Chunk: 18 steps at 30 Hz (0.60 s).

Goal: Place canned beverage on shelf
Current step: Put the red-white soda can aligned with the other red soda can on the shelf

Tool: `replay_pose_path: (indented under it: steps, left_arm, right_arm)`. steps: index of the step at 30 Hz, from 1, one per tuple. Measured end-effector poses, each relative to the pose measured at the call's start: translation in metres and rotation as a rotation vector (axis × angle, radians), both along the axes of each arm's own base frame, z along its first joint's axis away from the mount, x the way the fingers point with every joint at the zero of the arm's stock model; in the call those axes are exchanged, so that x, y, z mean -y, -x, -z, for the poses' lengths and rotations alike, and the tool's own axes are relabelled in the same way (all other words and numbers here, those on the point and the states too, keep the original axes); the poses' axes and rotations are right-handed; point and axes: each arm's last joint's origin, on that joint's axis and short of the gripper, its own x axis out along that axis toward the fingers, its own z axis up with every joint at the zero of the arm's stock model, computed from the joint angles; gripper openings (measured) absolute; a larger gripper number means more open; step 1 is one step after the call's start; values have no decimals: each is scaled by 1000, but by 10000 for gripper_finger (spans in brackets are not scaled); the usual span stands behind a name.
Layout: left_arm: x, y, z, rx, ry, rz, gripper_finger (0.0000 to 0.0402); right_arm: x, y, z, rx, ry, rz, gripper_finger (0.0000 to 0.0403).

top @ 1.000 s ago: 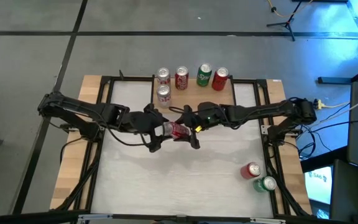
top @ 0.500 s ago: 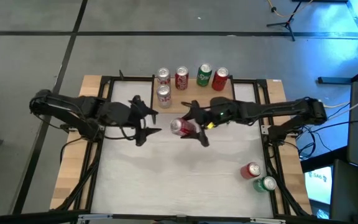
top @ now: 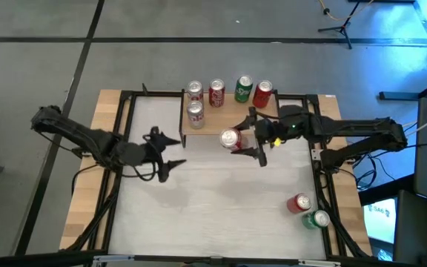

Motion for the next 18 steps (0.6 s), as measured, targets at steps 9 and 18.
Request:
replay_pose_path:
  steps: [9, 18]
  left_arm:
    - [5, -10, 65, 304, 48, 20, 325]
    - [-3, -15, 83, 382, 67, -12, 325]
  right_arm:
    - [27, 7, 60, 230, -51, 143, 299]
    - [66, 2, 108, 339, -67, 275, 301]
